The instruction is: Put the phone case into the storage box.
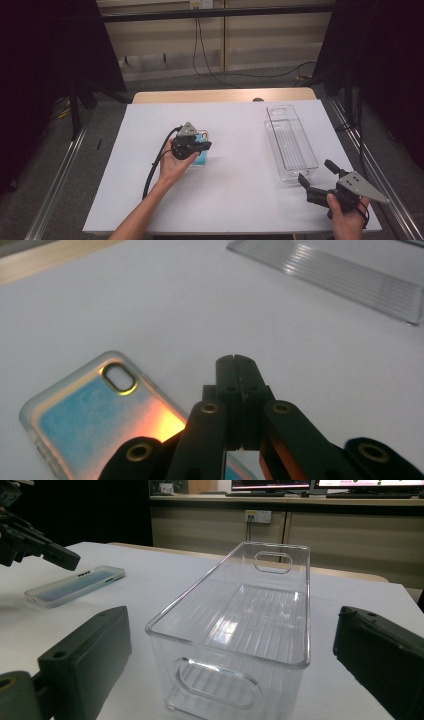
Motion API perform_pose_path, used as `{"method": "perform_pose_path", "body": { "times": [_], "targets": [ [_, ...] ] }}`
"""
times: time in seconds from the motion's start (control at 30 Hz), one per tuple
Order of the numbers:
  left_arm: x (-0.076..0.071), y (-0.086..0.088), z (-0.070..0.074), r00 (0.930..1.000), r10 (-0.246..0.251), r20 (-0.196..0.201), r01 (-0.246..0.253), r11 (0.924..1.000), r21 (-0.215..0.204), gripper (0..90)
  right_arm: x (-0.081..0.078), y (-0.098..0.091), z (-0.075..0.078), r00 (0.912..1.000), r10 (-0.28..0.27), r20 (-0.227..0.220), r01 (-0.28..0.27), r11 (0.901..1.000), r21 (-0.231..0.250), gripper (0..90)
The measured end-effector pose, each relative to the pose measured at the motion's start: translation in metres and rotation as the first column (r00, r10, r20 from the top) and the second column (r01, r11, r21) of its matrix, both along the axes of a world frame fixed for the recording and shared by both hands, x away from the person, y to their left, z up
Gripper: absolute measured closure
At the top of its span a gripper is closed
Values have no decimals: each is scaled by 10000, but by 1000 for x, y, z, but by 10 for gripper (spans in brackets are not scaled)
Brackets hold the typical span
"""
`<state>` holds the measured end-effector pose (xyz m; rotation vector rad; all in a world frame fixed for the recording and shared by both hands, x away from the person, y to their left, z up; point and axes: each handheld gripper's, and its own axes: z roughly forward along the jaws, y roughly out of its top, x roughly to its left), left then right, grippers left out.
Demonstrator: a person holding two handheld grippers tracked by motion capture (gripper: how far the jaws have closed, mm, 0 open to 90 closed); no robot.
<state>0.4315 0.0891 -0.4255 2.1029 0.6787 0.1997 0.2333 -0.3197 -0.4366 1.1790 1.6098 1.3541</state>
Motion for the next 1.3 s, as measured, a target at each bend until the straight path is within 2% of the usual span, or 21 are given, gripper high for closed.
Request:
{"method": "perform_pose_path", "body": {
  "times": [0.07, 0.1, 0.2, 0.23, 0.37, 0.53, 0.67, 0.73, 0.83, 1.03, 1.3],
  "targets": [
    [2, -2, -3, 9999, 52, -152, -52, 10000, 49, 900, 0, 0, 0, 10000, 2, 5, -2, 10000, -1, 16],
    [3, -3, -6, 9995, -34, -327, 40, 9999, 165, 900, 0, 0, 0, 10000, -1, 11, 1, 10000, -4, 15],
    [3, -7, -9, 9986, -153, -503, 183, 9981, 595, 900, 0, 0, 0, 10000, -17, -18, 17, 10000, -18, 15],
    [2, -9, -9, 9987, -109, -491, 149, 9966, 805, 900, 0, 0, 0, 10000, -18, -7, 18, 10000, 5, 15],
    [3, -11, -9, 9972, -257, -701, 336, 9928, 1150, 900, 0, 0, 0, 10000, -32, -2, 32, 10000, 16, 15],
    [2, -14, -13, 9962, -204, -846, 337, 9867, 1588, 900, -1, 0, 0, 10000, -2, -34, 2, 10000, 25, 13],
    [3, -16, -17, 9941, -263, -1057, 442, 9844, 1706, 900, 0, 0, 0, 10000, 10, -44, -10, 10000, 26, 13],
    [3, -17, -19, 9931, -300, -1132, 512, 9807, 1886, 900, 0, -1, 0, 10000, 27, -55, -27, 10000, 29, 12],
    [4, -17, -22, 9895, -417, -1385, 661, 9820, 1770, 900, 0, -1, -1, 10000, 22, -55, -21, 10000, 28, 12],
    [3, -19, -22, 9897, -367, -1382, 638, 9783, 1972, 900, 0, -1, -1, 10000, 23, -71, -23, 10000, 22, 12],
    [2, -19, -22, 9889, -279, -1460, 568, 9786, 1977, 900, -1, -1, -1, 10000, 16, -68, -16, 10000, 22, 12]
  ]
}}
